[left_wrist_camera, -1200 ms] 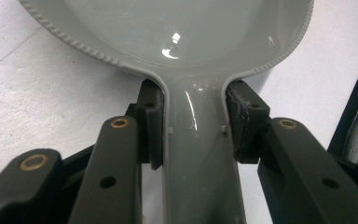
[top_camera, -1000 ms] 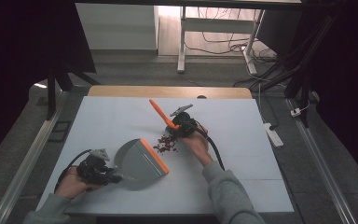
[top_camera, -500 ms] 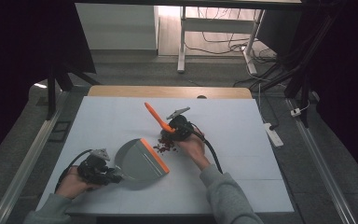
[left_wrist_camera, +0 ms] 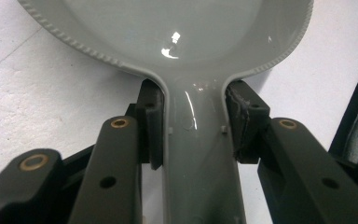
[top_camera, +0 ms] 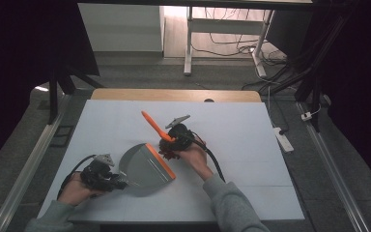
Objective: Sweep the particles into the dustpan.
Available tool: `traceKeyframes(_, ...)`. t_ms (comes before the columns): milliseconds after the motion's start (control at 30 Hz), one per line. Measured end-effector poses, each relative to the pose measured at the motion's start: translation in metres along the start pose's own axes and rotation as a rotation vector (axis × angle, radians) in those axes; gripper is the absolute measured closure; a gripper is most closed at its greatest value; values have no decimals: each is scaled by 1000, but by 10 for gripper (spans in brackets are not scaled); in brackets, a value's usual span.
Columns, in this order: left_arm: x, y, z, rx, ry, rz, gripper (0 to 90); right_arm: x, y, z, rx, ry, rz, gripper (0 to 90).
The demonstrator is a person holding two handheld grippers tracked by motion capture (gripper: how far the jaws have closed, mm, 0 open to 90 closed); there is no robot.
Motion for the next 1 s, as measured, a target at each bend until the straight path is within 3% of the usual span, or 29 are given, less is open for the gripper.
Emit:
traceKeyframes(167, 0, 0, 0, 0, 0, 0, 610, 12, 3, 4, -2, 19, -26, 709)
traceKeyframes(400, 0, 0, 0, 1, 0, 2, 610, 22, 5, 6, -12, 55, -26, 709)
traceKeyframes(567, 0, 0, 0, 2, 1, 2, 610, 31, 7, 7, -18, 47, -47, 708)
traceKeyframes(733, 0, 0, 0, 2, 1, 1, 610, 39, 10, 6, -38, 84, -45, 709)
traceKeyframes(1000, 0, 0, 0, 2, 3, 2, 610, 62, 15, 9, -45, 151, -93, 709)
Point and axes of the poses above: each handheld gripper's, and its own axes: z roughly forward along the jaws, y roughly out of its top, x roughly to its left, the point moved 2 cm from there along z, roughly forward along the jaws, and after that the axes turned 1 degree about -z, right-handed, at the moved point
